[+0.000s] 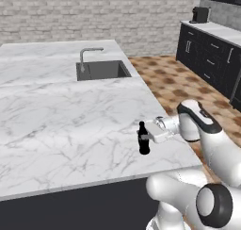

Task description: Pick the bottled drink from the counter and place it in the open cabinet.

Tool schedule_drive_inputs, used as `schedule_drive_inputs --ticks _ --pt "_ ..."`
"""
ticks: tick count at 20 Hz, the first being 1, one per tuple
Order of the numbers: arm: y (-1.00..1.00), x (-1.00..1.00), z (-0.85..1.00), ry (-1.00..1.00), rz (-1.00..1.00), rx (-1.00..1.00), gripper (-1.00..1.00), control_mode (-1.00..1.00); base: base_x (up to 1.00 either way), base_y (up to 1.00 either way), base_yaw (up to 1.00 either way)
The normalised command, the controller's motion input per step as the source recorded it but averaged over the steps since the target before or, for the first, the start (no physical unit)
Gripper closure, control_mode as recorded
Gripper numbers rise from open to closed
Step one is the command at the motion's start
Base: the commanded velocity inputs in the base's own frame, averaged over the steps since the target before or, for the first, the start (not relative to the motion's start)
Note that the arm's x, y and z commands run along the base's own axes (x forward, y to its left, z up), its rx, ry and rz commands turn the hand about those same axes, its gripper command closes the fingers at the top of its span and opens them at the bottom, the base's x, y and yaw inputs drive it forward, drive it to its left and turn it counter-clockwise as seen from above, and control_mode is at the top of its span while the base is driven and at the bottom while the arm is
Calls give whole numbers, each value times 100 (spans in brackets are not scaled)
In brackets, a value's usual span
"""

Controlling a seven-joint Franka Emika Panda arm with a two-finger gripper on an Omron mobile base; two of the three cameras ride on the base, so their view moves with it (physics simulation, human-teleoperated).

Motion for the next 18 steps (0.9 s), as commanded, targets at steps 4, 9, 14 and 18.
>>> schedule_drive_inputs --ticks 4,9,14,18 --pt "-20 -31 32 -1 0 0 100 -100 0 0 0" --pt "-22 -34 36 -1 0 4 100 -100 0 0 0" --pt "-18 -34 25 0 0 9 100 -100 0 0 0" --pt "-11 -29 15 0 0 6 100 -100 0 0 0"
